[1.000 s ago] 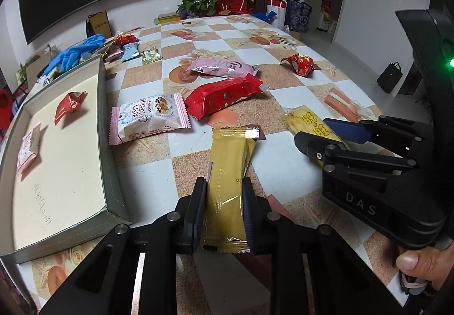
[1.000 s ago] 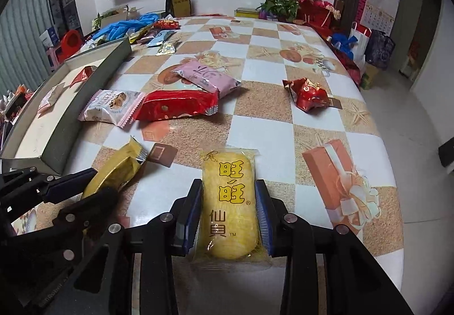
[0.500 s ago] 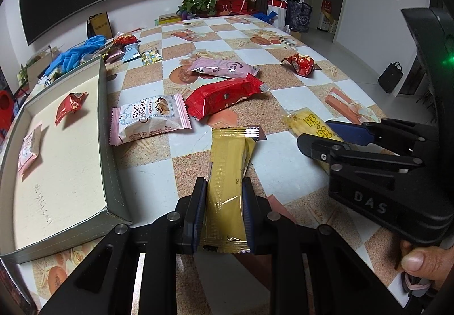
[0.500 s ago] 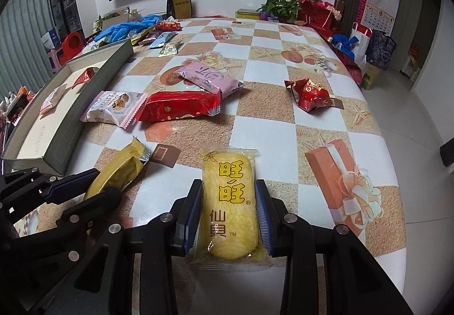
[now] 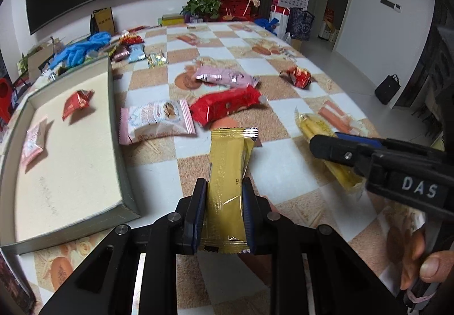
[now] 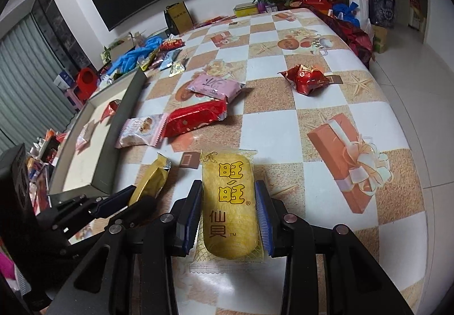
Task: Organize snacks
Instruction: 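Carry the gold bar and Wangwang cake pack over the grey tray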
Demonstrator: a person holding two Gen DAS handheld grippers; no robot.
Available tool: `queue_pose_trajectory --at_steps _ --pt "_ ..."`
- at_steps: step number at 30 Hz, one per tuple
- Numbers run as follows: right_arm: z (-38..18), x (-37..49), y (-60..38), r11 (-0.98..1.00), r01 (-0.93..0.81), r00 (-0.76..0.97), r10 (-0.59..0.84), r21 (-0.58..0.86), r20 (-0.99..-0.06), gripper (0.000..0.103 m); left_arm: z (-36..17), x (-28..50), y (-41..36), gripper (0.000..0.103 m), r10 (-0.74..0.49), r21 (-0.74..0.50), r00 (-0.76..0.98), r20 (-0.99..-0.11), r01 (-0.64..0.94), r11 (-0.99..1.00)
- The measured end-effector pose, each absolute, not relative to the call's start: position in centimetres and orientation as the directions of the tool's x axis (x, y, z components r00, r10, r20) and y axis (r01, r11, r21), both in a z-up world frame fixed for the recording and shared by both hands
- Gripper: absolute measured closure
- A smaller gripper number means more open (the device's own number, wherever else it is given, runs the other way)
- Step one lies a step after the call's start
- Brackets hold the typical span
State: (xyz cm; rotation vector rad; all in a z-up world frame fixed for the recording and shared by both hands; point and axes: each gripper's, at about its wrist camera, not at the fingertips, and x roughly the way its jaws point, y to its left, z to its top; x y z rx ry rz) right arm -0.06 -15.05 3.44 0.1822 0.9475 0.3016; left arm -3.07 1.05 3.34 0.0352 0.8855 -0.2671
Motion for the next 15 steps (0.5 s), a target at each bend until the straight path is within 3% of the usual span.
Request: queue_pose_trajectory --at_steps 15 --pt "6.6 0.5 -10.9 0.914 -0.281 0.537 0.404 0.294 -0.741 0.065 5.5 -2.6 6.6 0.077 -0.122 -0.102 0.617 -0.777 0.068 0.992"
